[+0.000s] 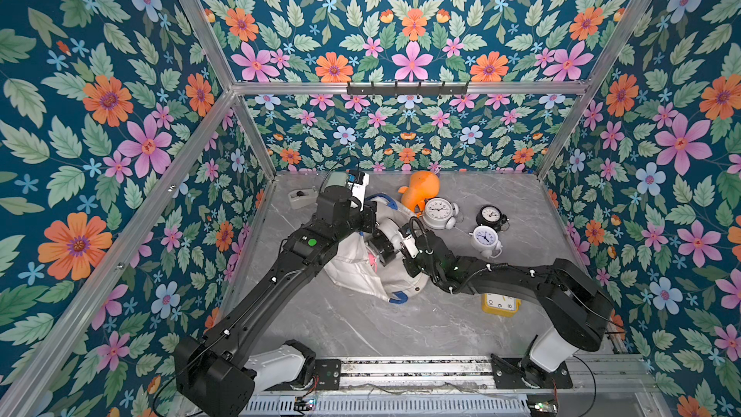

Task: Take the alarm clock out of the canvas bag
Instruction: Pick up the alarm from the canvas bag.

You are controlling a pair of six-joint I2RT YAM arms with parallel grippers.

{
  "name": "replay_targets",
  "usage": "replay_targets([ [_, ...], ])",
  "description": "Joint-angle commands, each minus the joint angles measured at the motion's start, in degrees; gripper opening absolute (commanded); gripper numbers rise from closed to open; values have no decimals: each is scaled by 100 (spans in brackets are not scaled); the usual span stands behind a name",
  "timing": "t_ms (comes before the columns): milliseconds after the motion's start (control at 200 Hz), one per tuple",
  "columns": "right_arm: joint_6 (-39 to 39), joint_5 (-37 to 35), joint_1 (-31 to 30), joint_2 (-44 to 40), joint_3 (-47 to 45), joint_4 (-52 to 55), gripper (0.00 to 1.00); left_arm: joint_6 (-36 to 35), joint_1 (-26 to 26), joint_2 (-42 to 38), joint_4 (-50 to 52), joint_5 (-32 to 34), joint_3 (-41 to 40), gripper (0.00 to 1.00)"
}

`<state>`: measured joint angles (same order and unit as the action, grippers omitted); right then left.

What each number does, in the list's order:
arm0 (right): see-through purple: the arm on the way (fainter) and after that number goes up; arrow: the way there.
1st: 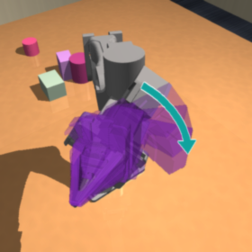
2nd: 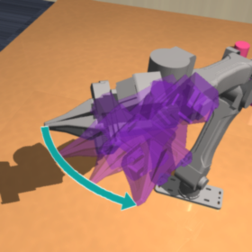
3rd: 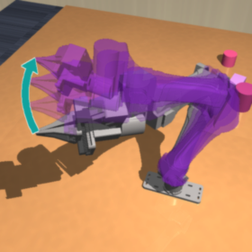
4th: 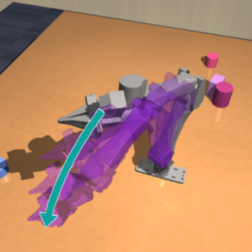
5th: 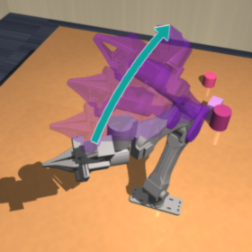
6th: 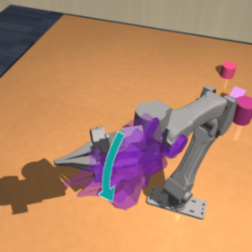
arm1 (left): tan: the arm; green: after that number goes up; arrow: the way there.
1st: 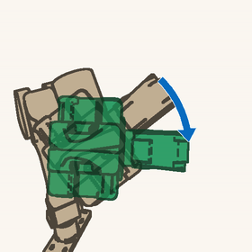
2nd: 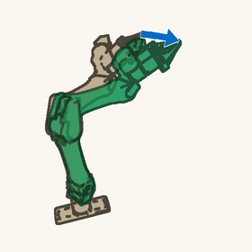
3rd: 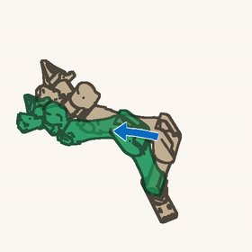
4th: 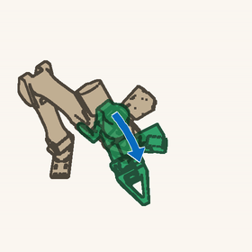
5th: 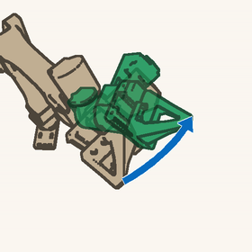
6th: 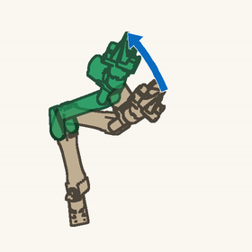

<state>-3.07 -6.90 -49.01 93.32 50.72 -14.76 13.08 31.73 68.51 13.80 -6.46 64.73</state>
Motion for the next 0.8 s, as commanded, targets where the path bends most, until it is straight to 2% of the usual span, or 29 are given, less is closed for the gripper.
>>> replay_targets([
  [0, -62, 352, -3, -209, 71, -211, 0, -27, 0, -55, -291, -65, 69, 0],
  [345, -371, 965, 6, -873, 378, 1084, 0, -60, 0, -66, -308, 22, 64, 0],
  [620, -466, 1110, 3, -1219, 656, 1951, 0, -52, -1, -34, -318, -14, 58, 0],
  [795, -510, 966, 4, -1278, 860, 2521, 0, -55, -4, -57, -308, -4, 41, 0],
])
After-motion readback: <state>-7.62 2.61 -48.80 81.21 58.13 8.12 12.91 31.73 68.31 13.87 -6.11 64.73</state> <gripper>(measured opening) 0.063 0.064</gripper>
